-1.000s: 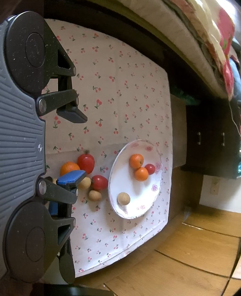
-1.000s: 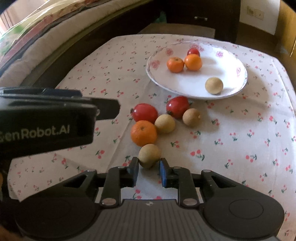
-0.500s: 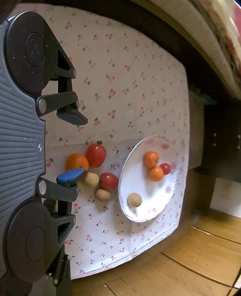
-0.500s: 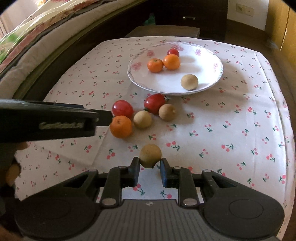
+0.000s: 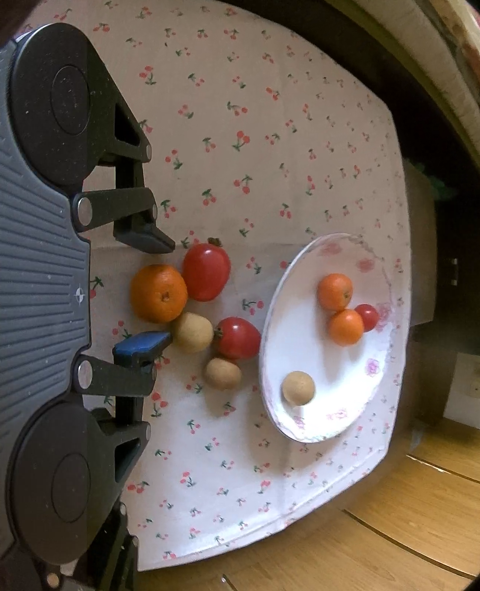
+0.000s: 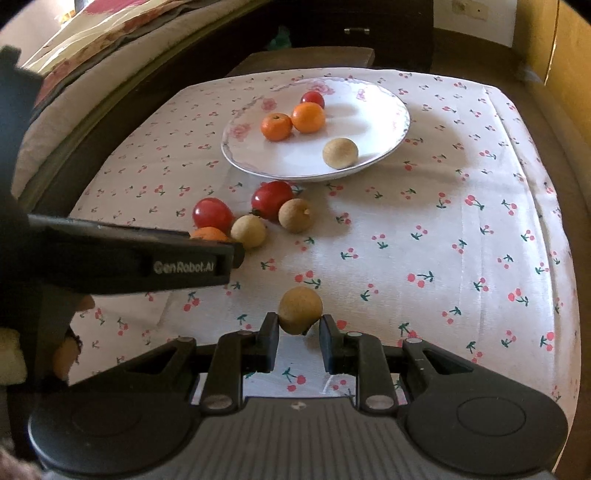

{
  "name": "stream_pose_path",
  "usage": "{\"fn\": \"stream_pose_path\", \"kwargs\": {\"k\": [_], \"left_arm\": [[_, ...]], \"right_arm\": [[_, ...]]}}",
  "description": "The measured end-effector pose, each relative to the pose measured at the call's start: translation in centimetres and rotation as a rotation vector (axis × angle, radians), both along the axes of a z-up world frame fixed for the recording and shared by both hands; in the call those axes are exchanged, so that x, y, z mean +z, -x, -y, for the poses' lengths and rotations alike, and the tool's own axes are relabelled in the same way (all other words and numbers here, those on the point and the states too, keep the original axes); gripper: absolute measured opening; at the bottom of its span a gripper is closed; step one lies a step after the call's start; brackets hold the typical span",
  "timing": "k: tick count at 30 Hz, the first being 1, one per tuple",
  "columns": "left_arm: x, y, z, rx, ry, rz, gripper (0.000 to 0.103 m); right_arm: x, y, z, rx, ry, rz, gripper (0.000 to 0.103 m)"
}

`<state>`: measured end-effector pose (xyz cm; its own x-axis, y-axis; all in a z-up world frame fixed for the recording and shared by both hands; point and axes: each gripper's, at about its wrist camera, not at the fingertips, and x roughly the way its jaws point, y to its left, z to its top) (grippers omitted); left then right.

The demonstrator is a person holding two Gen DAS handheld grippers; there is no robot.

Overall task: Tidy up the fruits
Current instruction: 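Close the left gripper on a mandarin orange while the right holds its brown fruit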

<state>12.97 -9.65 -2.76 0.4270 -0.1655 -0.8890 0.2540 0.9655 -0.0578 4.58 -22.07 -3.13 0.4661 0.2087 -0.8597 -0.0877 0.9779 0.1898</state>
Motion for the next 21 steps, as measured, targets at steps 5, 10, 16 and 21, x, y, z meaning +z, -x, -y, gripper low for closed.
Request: {"fn": "stream_pose_path", "kwargs": {"k": [5,10,16,21], "left_arm": [[-0.1,-0.2,-0.3,0.016,0.013,-0.002,0.047],[-0.1,-0.4,-0.2,0.015,0.019,-0.004,0.044],[-0.1,-0.2,0.1,-0.017,0.004,0.007,0.042],[0.0,0.7,-0.3,-0.034,-0.002,0.001,0.042]], "right_arm": [[0.0,-0.1,-0.1,0.002,0.001,-0.002,0.025],[-0.3,-0.3,-0.1,0.002,0.004,-0.013,0.025],[-0.3,-0.6,-0.2,0.011,0.008,-0.014,0.025],[-0.4,-0.4,-0.3,0.018,0.018,-0.02,0.025]]}}
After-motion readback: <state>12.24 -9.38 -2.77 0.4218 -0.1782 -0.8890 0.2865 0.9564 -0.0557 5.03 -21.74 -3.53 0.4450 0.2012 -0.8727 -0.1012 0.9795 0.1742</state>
